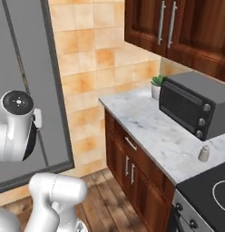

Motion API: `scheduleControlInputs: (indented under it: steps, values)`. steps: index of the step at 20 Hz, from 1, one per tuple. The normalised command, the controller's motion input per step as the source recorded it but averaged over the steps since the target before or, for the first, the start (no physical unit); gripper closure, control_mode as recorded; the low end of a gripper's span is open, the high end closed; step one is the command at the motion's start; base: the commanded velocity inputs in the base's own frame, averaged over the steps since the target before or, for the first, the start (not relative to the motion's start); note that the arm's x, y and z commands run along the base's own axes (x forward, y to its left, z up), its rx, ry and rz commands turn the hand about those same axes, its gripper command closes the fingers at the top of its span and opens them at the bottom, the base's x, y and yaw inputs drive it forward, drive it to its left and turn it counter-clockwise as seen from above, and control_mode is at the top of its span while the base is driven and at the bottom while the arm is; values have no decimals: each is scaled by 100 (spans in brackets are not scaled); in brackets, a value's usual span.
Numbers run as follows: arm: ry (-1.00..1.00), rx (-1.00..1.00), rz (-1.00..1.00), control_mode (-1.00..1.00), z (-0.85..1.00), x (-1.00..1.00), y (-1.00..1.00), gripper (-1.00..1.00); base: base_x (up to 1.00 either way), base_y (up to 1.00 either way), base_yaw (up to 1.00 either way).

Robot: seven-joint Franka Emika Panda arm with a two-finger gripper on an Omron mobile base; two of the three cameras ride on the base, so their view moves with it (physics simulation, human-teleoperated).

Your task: Collect the paprika, ketchup, and shaker from the cabinet and place them next to the stove.

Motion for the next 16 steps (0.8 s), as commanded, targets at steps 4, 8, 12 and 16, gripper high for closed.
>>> scheduleControlInputs:
  steps: [4, 8, 12, 16]
  values:
    - [0, 0, 0, 100, 0, 0, 0, -100, -1, 0, 49]
    - [0, 0, 0, 100, 0, 0, 0, -100, 0, 0, 49]
    - [0, 0, 0, 100, 0, 0, 0, -100, 0, 0, 48]
    - [0, 0, 0, 100, 0, 0, 0, -100, 0, 0, 48]
